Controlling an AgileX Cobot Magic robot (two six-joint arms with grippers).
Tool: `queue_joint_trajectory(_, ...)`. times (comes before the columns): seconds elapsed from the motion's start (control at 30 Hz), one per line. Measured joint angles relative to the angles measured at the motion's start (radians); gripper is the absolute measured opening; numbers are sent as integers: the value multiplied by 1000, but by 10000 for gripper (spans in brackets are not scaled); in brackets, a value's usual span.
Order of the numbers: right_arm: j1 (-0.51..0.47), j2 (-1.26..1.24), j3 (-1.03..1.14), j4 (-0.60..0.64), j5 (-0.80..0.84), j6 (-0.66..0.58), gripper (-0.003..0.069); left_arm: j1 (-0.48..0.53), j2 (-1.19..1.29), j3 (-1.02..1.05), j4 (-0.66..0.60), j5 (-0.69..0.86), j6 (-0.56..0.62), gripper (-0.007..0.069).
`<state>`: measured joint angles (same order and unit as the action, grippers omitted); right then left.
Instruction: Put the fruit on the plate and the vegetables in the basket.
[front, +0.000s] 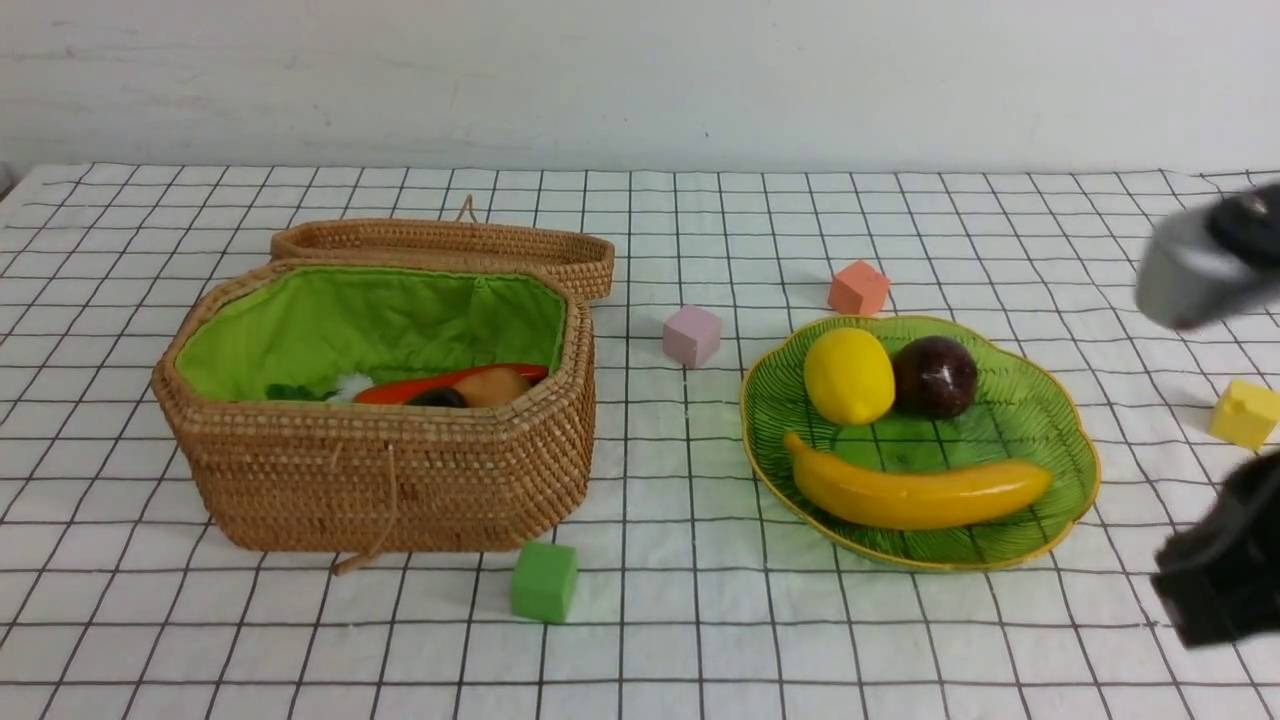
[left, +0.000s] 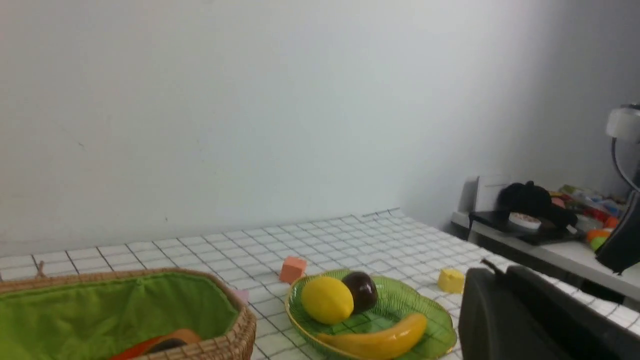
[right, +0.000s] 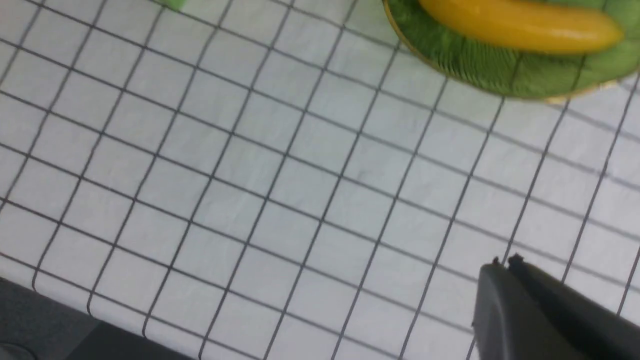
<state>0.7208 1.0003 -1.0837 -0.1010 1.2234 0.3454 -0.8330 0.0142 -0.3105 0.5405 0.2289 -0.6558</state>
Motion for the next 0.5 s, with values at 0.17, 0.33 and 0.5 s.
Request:
queue_joint_trajectory(0.17,0,-145,140,0,15,66,15,0,0,106,1,-7,0,26)
queue_joint_trajectory(0.33,0,-227,179,1,28,71,18,0,0,171,1,-7,0,26)
queue_joint_trajectory(0.5,0,-301,182,1,31,71,23,0,1,244,1,-7,0,31)
